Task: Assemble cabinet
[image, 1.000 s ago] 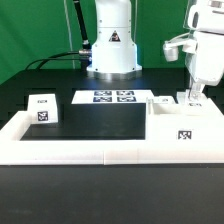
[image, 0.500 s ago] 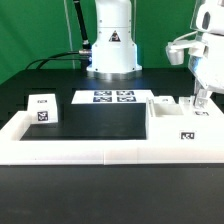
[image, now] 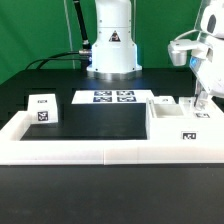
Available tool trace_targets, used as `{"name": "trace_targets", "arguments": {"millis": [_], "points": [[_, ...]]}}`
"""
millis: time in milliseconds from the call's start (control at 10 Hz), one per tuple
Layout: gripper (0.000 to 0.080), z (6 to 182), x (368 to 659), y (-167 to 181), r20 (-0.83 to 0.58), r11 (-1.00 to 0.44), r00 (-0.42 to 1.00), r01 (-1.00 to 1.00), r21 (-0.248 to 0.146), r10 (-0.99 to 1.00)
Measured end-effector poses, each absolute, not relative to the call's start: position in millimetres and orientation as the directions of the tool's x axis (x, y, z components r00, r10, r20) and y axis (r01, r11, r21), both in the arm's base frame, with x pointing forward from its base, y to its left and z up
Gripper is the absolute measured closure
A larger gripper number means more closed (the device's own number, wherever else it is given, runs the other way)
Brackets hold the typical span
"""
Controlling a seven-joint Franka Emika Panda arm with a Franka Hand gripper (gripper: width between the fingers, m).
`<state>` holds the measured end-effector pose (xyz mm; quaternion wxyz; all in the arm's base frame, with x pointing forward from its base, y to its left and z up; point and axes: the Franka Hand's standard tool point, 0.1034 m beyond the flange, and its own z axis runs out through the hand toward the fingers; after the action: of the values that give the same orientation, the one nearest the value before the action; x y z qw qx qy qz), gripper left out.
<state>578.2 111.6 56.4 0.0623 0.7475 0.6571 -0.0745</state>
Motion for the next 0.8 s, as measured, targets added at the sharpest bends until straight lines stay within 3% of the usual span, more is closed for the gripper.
{"name": "trace_targets", "arguments": {"millis": [100, 200, 400, 500, 600, 700, 800], "points": [[0.0556, 57.3, 573, 113, -0.192, -0.139, 0.136, 0.990, -0.002, 0.972], [0.0556, 58.7, 570, 113, -0.189, -0.137, 0.134, 0.991, 0.000, 0.973], [0.0239, 69.8, 560, 111, -0.186, -0.130, 0.130, 0.991, 0.012, 0.974], [0.0239, 77.8, 553, 109, -0.189, -0.128, 0.128, 0.992, 0.014, 0.974], [0.0069, 86.2, 541, 107, -0.195, -0.124, 0.124, 0.992, 0.013, 0.973], [0.0020, 92.0, 529, 104, -0.201, -0.120, 0.119, 0.993, 0.010, 0.972], [0.0020, 94.9, 517, 102, -0.200, -0.110, 0.109, 0.994, 0.008, 0.974]]}}
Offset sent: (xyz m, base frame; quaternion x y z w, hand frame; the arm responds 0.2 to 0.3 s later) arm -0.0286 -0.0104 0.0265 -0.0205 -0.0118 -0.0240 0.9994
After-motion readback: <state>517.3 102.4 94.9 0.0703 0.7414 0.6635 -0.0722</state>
